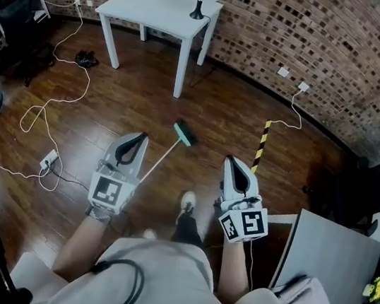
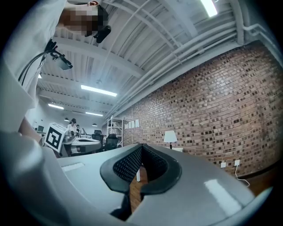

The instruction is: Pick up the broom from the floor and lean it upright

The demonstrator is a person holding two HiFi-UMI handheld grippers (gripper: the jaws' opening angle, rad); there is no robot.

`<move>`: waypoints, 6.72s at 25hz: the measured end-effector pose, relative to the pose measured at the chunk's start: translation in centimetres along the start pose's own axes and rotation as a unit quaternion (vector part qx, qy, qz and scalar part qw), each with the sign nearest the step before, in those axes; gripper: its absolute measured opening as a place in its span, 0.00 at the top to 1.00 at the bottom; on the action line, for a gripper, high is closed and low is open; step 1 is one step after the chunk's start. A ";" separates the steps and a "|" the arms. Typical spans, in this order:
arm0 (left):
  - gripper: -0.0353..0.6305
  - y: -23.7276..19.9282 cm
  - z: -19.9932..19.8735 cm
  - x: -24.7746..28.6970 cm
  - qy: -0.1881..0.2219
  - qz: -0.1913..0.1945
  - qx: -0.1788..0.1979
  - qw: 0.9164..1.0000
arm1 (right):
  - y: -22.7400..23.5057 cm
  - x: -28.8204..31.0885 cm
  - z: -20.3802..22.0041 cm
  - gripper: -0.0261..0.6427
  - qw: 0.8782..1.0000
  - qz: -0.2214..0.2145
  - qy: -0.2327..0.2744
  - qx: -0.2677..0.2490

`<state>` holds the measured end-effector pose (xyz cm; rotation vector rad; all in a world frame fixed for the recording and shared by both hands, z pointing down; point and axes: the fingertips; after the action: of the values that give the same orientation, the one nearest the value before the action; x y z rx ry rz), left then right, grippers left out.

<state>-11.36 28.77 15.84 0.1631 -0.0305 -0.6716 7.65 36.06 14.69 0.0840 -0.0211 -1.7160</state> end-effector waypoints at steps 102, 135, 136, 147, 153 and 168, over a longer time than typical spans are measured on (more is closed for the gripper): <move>0.94 -13.7 78.9 -10.1 -0.250 -0.329 -0.178 0.893 | -17.1 22.5 94.1 0.80 0.729 -0.557 -0.322 -0.233; 0.94 -8.4 88.8 -8.8 -0.266 -0.334 -0.274 0.862 | -17.5 12.2 112.7 0.73 0.427 -0.691 -0.309 -0.495; 0.95 -8.5 88.8 -9.2 -0.267 -0.338 -0.273 0.860 | -17.4 12.2 112.8 0.72 0.424 -0.692 -0.309 -0.496; 0.94 -8.7 88.3 -10.7 -0.280 -0.346 -0.270 0.854 | -16.8 12.8 112.2 0.81 0.439 -0.688 -0.296 -0.496; 0.94 -9.3 86.3 -9.8 -0.277 -0.341 -0.256 0.861 | -15.8 16.4 109.3 0.82 0.489 -0.652 -0.301 -0.495; 0.94 -15.9 64.6 -2.7 -0.241 -0.328 -0.223 0.886 | -9.1 28.0 88.1 0.82 0.669 -0.517 -0.317 -0.430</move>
<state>-28.53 9.09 77.06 -0.4676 -0.3078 -1.3664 -11.41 6.71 100.76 -1.4873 0.3979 -2.6018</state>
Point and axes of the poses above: the fingertips, and each gripper's own axes: x forward along the fingers, y to its right, z out of its underside, and after that the axes turned 9 degrees about z, right-handed
